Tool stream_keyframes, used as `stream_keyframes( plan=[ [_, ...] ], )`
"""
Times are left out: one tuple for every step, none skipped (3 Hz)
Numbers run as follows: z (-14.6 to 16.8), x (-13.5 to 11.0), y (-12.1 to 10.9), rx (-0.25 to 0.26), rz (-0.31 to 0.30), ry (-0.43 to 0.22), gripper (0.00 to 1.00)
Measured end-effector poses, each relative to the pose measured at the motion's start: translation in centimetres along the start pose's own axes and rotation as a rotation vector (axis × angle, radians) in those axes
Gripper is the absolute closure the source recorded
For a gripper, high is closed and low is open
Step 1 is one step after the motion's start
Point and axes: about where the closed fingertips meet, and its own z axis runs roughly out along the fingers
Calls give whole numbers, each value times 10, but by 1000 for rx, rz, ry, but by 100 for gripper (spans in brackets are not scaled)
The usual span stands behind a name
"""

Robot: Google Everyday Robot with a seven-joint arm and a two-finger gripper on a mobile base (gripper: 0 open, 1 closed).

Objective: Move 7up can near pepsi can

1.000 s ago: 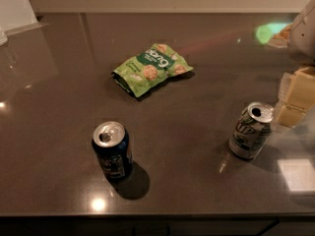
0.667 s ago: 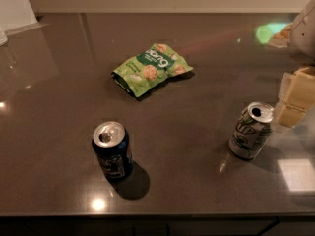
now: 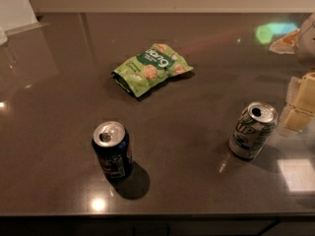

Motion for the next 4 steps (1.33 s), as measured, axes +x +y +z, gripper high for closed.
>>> stream_keyframes(
  plan=[
    [8, 8, 9, -25, 5, -84, 0],
    [15, 12, 16, -39, 11, -151, 0],
    [27, 17, 28, -29, 49, -283, 0],
    [36, 18, 32, -32, 73, -361, 0]
  ],
)
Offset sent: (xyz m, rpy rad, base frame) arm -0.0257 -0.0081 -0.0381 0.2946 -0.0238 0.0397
